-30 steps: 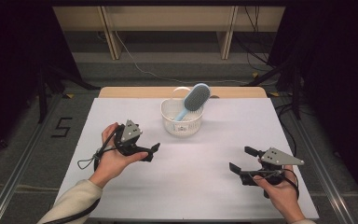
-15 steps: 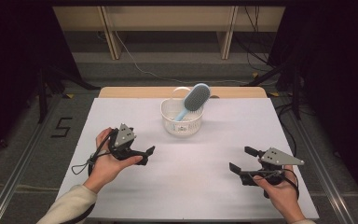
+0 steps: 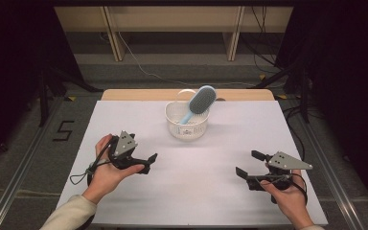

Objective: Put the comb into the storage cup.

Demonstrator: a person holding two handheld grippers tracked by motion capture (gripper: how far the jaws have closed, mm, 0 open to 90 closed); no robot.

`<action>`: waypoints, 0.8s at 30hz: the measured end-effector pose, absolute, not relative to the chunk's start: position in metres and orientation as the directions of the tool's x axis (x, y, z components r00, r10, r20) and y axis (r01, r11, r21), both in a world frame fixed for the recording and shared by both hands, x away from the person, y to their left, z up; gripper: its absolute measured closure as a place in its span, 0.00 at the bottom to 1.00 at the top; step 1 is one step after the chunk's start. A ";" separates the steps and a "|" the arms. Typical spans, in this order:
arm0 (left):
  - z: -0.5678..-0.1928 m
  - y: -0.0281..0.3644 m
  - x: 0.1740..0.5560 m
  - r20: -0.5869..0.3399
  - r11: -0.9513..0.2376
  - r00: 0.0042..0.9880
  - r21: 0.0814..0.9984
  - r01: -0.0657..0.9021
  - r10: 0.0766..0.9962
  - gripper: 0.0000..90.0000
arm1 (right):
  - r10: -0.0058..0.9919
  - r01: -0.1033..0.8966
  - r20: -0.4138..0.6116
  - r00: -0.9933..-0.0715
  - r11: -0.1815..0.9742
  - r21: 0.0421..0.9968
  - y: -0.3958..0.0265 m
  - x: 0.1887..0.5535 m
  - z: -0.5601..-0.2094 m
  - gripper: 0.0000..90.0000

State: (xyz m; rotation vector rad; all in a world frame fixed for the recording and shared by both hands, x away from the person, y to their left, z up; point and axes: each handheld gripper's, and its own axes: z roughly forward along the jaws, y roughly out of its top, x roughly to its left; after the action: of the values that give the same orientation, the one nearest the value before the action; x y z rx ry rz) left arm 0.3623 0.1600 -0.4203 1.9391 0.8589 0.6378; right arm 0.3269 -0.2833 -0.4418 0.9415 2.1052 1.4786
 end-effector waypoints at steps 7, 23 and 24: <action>-0.424 0.162 0.356 0.092 -0.363 0.631 0.877 0.316 0.771 0.00 | 0.718 0.295 0.055 -0.694 0.215 0.931 -0.283 0.327 -0.442 0.15; -0.429 0.168 0.349 0.118 -0.386 0.629 0.869 0.309 0.769 0.00 | 0.718 0.297 0.055 -0.694 0.215 0.930 -0.283 0.327 -0.442 0.15; -0.430 0.169 0.348 0.123 -0.389 0.624 0.868 0.309 0.771 0.00 | 0.717 0.296 0.054 -0.695 0.216 0.930 -0.283 0.327 -0.442 0.15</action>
State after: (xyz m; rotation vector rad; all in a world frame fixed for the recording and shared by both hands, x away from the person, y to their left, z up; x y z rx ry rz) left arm 0.3479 0.1692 -0.4296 1.9664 0.8519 0.6626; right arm 0.3266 -0.2834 -0.4417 0.9390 2.1082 1.4769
